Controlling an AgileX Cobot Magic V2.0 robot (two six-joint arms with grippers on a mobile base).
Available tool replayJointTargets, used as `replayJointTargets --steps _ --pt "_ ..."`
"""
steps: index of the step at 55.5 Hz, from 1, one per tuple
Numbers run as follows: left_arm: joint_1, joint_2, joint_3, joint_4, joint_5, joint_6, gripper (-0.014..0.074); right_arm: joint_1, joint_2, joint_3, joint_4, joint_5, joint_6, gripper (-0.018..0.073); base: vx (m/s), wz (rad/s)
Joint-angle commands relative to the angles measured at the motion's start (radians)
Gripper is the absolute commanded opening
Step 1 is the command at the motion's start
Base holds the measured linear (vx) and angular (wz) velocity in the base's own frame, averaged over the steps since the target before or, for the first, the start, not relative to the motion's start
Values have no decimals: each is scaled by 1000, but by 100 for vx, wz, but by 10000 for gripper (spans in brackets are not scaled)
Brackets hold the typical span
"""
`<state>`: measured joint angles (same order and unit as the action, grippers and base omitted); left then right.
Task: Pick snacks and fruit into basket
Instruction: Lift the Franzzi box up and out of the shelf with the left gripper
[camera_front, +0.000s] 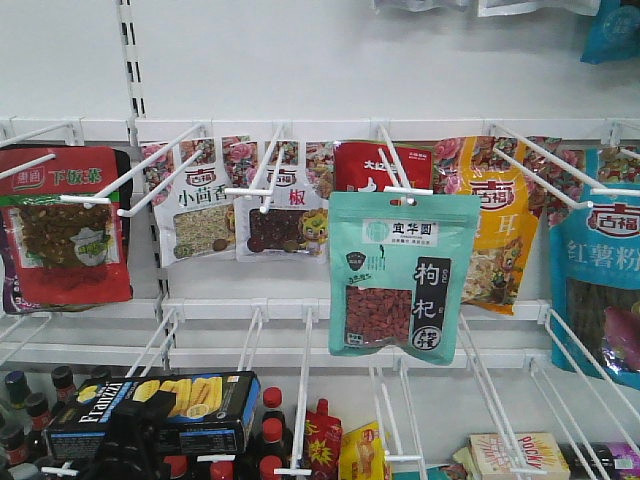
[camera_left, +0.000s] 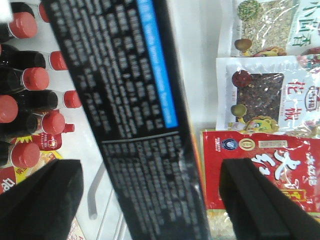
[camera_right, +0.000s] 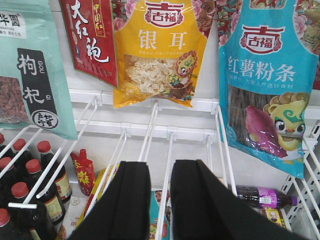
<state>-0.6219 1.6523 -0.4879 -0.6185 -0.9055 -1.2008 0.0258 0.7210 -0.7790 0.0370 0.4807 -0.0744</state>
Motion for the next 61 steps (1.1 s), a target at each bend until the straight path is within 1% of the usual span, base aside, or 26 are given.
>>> replayJointTargets --steps 1,4,10,15,22,26,28,33,36,41,42,47,57,61 --pt "-4 -11 -39 1 -100 -17 622 -7 0 -36 -6 -79 -13 209 0 0" --pt "-4 0 -48 -2 -113 -35 619 -7 0 -36 -6 -79 -13 209 0 0" --pt "-4 17 -63 -16 -121 -34 613 -7 0 -36 -6 -79 -13 209 0 0" --pt "-4 19 -64 -23 -131 -56 600 -7 0 -36 -6 -79 -13 209 0 0" --pt "-4 19 -64 -27 -139 -60 545 -7 0 -36 -6 -79 -13 209 0 0" --pt "-4 19 -64 -27 -139 -60 472 -7 0 -36 -6 -79 -13 209 0 0" --pt "-4 19 -63 -26 -139 -60 420 -7 0 -36 -6 -79 -13 209 0 0" --pt "-4 18 -63 -25 -139 -60 281 -7 0 -36 -6 -79 -13 209 0 0" --pt "-4 16 -63 -25 -140 -60 172 -7 0 -36 -6 -79 -13 209 0 0" --pt "-5 5 -63 -24 -143 -63 15 -7 0 -36 -6 -79 -13 209 0 0" --pt "-5 3 -63 -24 -142 -63 -6 -7 0 -36 -6 -79 -13 209 0 0" --pt "-5 -28 -63 -15 -136 -47 -7 -7 0 -36 -6 -79 -13 209 0 0" --pt "-5 -119 -63 -10 -78 37 -6 -7 0 -36 -6 -79 -13 209 0 0" --pt "-5 -161 -63 22 -48 78 -5 -7 0 -36 -6 -79 -13 209 0 0"
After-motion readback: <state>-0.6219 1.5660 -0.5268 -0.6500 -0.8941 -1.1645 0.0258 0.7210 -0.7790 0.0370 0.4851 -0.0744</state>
